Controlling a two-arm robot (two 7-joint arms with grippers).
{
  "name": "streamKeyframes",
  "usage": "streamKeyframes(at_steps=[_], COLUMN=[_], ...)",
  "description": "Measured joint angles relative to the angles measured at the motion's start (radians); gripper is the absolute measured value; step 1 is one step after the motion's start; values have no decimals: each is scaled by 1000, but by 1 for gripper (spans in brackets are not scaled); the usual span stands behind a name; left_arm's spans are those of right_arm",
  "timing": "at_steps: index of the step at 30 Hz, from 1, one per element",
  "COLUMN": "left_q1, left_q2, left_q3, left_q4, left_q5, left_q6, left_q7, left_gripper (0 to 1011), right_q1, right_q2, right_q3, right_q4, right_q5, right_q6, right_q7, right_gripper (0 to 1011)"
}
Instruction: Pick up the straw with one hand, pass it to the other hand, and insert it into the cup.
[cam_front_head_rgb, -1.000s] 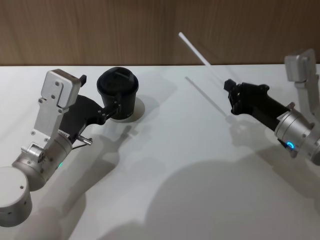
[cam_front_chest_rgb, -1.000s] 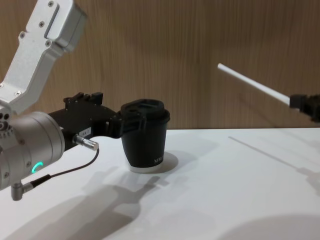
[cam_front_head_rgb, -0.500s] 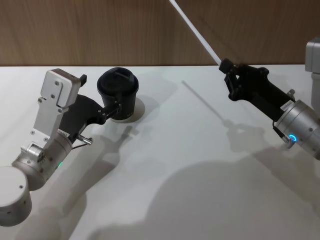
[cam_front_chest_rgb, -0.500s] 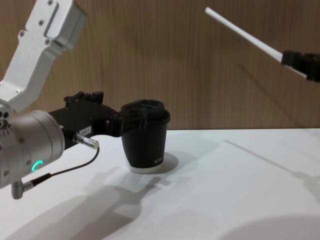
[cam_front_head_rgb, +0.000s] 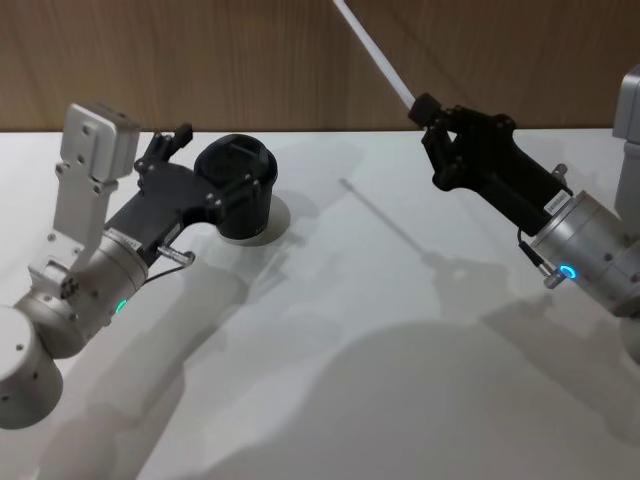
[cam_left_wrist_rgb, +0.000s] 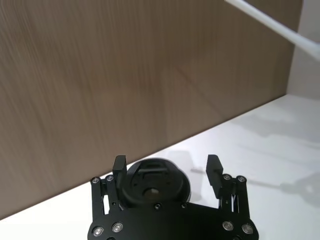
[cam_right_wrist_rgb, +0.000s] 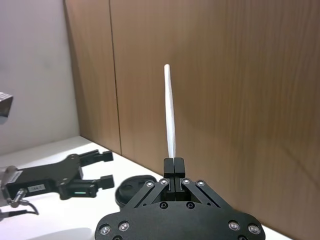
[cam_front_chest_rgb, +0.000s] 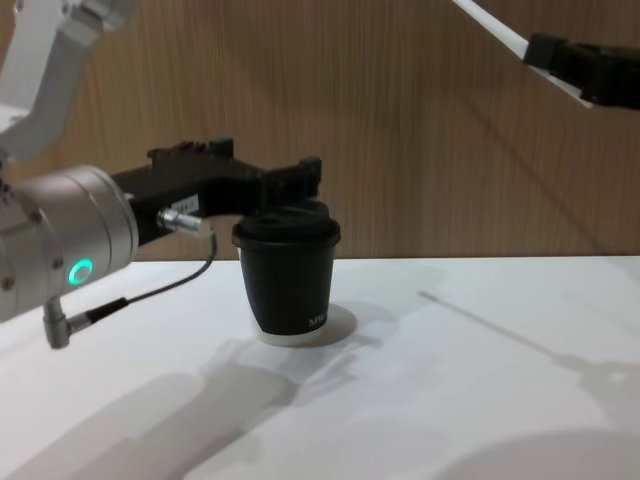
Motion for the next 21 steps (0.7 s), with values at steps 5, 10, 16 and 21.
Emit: streamKeyframes(at_steps=[5,10,16,21], left_q1=[-7,-15,-27,-37], left_q2=[-13,-30,-52,-69], left_q3=[-17,-38,-61,-74], left_q4=[-2,-1,8,19], left_q5=[-53,-125,-210,-277], left_q6=[-5,-8,-9,-6], left_q7=[-42,-96,-152,-194], left_gripper=[1000,1000,1000,1000], right_q1=[-3,-5,-5,-5], right_q2=[-7,-11,-14,-14], right_q3=[-13,-23,-36,-44], right_q4=[-10,-15,-15,-15], right_q5=[8,12,13,14], right_q6=[-11,-18,-24,-27], right_q7=[5,5,4,3], right_gripper=[5,4,4,5])
